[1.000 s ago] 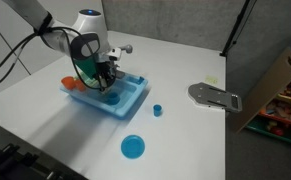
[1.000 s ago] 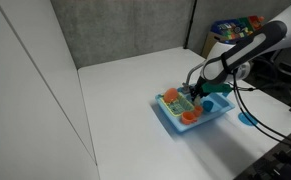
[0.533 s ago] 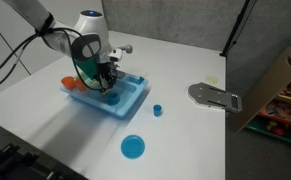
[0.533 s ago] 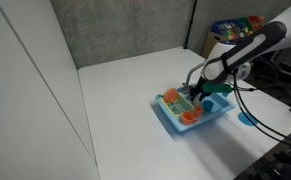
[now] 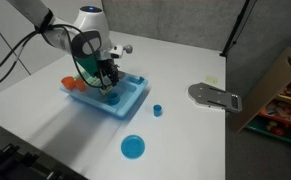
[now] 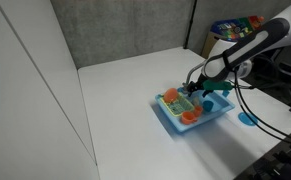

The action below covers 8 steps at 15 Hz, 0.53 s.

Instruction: Pick up the bottle on the blue plate and put it in the sink

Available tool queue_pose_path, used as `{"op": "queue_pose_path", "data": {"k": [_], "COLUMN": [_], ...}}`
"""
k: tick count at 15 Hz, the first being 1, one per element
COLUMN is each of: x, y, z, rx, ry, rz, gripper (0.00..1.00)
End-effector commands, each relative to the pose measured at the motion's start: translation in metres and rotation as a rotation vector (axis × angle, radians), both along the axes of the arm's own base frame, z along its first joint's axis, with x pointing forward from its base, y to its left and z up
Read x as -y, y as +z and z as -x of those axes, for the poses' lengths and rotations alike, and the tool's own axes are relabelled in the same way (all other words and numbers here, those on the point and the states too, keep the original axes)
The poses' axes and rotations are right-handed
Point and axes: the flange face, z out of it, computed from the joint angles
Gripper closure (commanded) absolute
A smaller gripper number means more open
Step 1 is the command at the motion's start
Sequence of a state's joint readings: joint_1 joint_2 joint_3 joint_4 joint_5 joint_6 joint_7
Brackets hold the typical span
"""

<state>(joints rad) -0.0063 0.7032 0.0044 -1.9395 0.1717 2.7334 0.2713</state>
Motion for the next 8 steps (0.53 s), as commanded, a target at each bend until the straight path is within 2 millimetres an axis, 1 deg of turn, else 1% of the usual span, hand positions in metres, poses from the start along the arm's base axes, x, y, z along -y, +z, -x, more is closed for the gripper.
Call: {"op": "queue_pose_path", "data": {"k": [1,2,5,8], "x": [0.006,0.008,0.01,0.009], "y": [0.032,0.04,0.066,0.089], "z": [0.0,-0.002,-0.002,0.005], "rx": [0.038,0.045,0.062,0.052], "ry": [-0.011,-0.018,-0.016,0.002], "rz": [-0.014,-0.011,-0.006,-0.003], "gripper": [0.02,0.0,0.0,0.0]}}
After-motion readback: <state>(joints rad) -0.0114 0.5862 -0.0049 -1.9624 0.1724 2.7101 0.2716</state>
